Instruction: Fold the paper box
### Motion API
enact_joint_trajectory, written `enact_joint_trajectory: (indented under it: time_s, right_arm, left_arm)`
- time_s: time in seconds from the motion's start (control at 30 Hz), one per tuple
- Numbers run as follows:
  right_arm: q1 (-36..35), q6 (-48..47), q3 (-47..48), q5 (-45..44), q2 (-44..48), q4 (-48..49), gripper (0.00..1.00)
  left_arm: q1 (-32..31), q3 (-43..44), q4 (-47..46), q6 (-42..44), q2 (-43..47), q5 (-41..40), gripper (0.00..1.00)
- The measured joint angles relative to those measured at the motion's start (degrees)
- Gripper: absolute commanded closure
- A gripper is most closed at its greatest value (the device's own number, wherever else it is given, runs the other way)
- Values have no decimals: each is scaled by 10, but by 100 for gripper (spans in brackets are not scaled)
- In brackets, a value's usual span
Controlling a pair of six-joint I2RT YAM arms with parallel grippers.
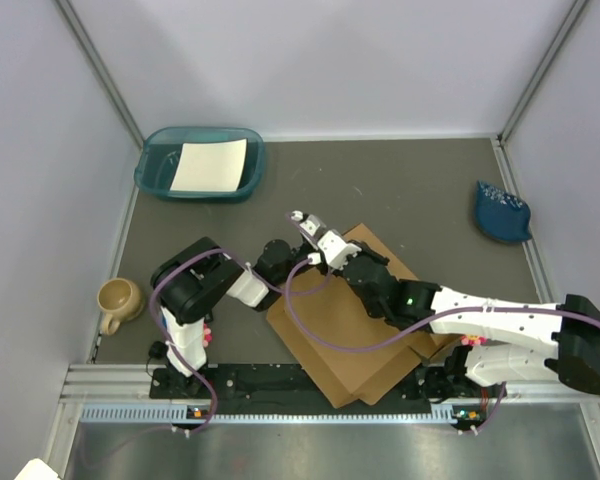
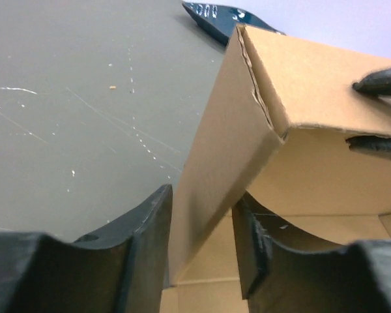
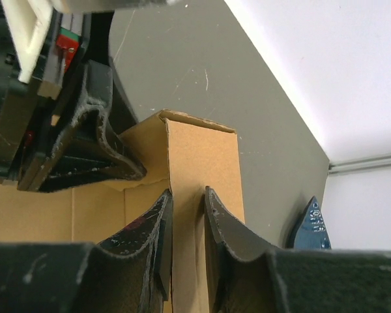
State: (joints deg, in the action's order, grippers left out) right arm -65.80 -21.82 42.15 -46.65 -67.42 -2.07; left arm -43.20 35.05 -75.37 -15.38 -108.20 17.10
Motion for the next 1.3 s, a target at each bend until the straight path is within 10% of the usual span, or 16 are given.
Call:
enact_joint_trajectory:
  time_s: [0.17,0.43,0.9,1.03,1.3]
  right_arm:
    - [0,4,4,2,0,-9,95]
    - [1,7,6,5,-1,-9,95]
    - [0,16,15,25,-6,-3,74]
    - [-1,26,19,50,-5,-4,84]
    - [-1,26,23,58,-9,5,95]
  left_arm:
    - [1,19,2,-5,-8,-5,36]
    - [-1,31,-6,-7,-17,6,100]
    - [-2,7,1,41,6,-7,100]
    - [-4,-17,25,58,40,-35,100]
    - [-3,-30,33,71,60,-72,50]
